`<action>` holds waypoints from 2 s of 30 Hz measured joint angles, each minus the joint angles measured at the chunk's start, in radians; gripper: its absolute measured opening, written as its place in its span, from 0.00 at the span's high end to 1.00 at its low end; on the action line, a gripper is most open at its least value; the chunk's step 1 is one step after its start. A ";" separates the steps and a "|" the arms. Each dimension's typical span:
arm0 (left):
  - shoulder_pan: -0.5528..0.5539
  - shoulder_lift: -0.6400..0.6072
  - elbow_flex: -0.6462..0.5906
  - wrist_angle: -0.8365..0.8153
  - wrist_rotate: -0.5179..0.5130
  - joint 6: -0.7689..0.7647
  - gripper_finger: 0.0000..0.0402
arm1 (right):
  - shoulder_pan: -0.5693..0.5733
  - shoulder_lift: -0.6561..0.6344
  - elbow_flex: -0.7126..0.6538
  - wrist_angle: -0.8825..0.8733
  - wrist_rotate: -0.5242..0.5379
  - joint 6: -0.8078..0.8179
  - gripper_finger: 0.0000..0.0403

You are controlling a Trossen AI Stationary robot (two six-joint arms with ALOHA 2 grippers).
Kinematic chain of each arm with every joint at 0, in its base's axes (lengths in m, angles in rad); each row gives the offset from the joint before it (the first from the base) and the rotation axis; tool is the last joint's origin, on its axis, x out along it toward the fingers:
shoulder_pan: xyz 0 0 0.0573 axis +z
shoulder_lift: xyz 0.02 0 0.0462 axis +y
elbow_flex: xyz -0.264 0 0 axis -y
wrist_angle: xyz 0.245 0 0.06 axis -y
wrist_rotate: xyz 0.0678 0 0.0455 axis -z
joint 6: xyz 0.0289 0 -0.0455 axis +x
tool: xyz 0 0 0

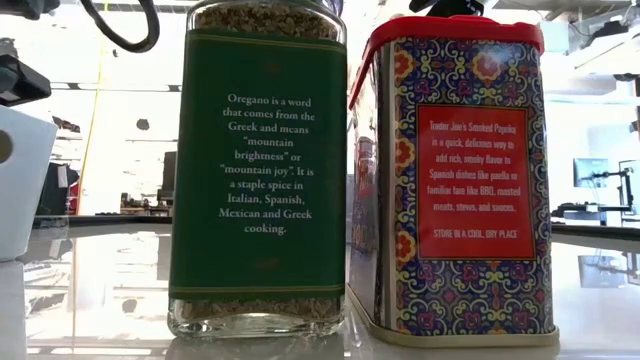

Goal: Sort spices by type
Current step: Put the right black seasoning can into the grey bin

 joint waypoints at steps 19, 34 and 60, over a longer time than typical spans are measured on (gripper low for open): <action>0.000 0.000 0.068 -0.093 -0.013 0.066 0.52 | 0.008 0.000 0.000 0.015 0.000 0.000 0.34; 0.000 0.000 0.068 -0.116 -0.013 0.021 0.52 | 0.016 0.000 0.000 0.015 -0.001 0.007 0.34; 0.000 0.000 0.068 -0.134 -0.019 -0.034 0.52 | 0.036 0.000 0.000 0.015 -0.001 0.008 0.34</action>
